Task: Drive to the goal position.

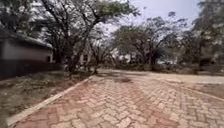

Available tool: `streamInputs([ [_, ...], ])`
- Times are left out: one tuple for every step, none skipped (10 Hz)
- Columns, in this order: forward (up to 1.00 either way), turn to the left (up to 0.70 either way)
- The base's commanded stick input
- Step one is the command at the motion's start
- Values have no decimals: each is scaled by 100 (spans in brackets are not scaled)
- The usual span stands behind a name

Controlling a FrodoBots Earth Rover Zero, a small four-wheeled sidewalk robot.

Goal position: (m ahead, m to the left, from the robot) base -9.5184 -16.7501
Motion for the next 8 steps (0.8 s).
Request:
streamInputs([
  [70, 0],
  [70, 0],
  [70, 0],
  [70, 0],
  [70, 0],
  [70, 0],
  [70, 0],
  [70, 0],
])
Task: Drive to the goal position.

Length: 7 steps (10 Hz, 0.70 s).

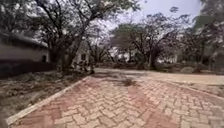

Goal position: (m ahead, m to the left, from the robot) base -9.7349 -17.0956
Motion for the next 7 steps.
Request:
streamInputs([
  [70, 0],
  [70, 0],
  [70, 0],
  [70, 0],
  [70, 0],
  [70, 0],
  [70, 0],
])
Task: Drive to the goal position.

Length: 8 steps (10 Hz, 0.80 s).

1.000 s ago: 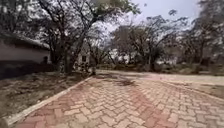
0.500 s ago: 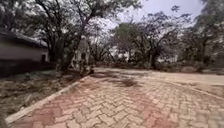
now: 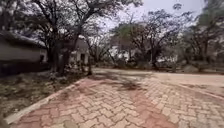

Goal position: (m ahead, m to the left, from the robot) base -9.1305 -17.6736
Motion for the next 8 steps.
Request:
streamInputs([
  [70, 0],
  [70, -27],
  [70, -11],
  [70, 0],
  [70, 0],
  [70, 0],
  [70, 0],
  [70, 0],
])
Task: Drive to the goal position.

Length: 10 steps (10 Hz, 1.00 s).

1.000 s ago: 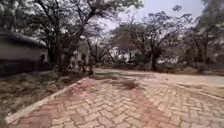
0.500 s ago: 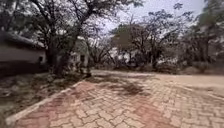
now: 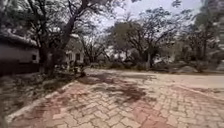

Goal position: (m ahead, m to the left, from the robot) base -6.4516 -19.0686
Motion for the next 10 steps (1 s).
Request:
streamInputs([
  [70, 0],
  [70, 0],
  [70, 0],
  [70, 0],
  [70, 0],
  [70, 0],
  [70, 0],
  [70, 0],
  [70, 0],
  [70, 0],
])
